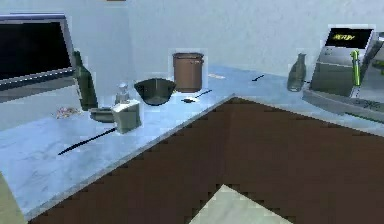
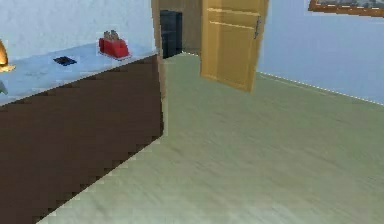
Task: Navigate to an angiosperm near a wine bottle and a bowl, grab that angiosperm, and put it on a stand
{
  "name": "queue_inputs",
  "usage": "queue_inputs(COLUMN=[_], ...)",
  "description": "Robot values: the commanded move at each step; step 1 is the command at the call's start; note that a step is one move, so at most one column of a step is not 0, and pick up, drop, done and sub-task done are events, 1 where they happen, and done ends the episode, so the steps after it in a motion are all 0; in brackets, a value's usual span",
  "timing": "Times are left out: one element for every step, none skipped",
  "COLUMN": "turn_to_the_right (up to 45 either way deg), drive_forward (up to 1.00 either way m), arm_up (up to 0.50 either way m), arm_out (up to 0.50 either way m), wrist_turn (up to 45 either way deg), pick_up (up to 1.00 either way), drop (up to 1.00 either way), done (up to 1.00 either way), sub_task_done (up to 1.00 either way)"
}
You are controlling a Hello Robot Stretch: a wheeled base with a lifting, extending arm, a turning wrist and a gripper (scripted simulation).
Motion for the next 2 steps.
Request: queue_inputs(turn_to_the_right=[33.0, 0.0], drive_forward=[0.00, 0.15], arm_up=[0.00, 0.00], arm_out=[0.00, 0.00], wrist_turn=[0.0, 0.0], pick_up=[0.00, 0.00], drop=[0.00, 0.00], done=[0.00, 0.00], sub_task_done=[0.00, 0.00])
